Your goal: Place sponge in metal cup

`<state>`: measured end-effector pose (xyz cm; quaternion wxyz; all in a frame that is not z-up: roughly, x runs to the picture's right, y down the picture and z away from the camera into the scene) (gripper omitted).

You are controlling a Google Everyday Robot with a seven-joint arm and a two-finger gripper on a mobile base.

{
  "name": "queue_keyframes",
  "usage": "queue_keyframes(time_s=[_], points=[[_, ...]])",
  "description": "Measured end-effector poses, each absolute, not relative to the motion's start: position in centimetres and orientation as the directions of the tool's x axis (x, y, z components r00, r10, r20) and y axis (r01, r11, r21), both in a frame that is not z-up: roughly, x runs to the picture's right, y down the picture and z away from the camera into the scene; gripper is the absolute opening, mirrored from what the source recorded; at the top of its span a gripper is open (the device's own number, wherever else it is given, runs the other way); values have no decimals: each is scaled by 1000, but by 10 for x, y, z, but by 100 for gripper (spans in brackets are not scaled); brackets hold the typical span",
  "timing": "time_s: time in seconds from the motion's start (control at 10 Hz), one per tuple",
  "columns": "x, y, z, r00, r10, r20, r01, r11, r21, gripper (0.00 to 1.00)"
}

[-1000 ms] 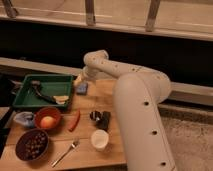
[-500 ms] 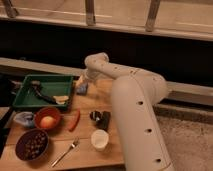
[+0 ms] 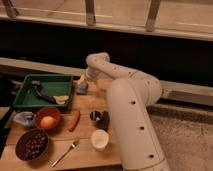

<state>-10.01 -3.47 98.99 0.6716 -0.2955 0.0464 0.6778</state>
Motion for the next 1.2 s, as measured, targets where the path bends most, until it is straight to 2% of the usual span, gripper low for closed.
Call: queue_keyframes(time_s=[0.6, 0.7, 1.2], points=[[-131, -28, 1007, 113, 867, -486, -921, -92, -379, 77], [-138, -28, 1008, 127, 865, -486, -916, -86, -391, 72], [-146, -24, 1006, 163, 861, -481, -905, -63, -421, 20]])
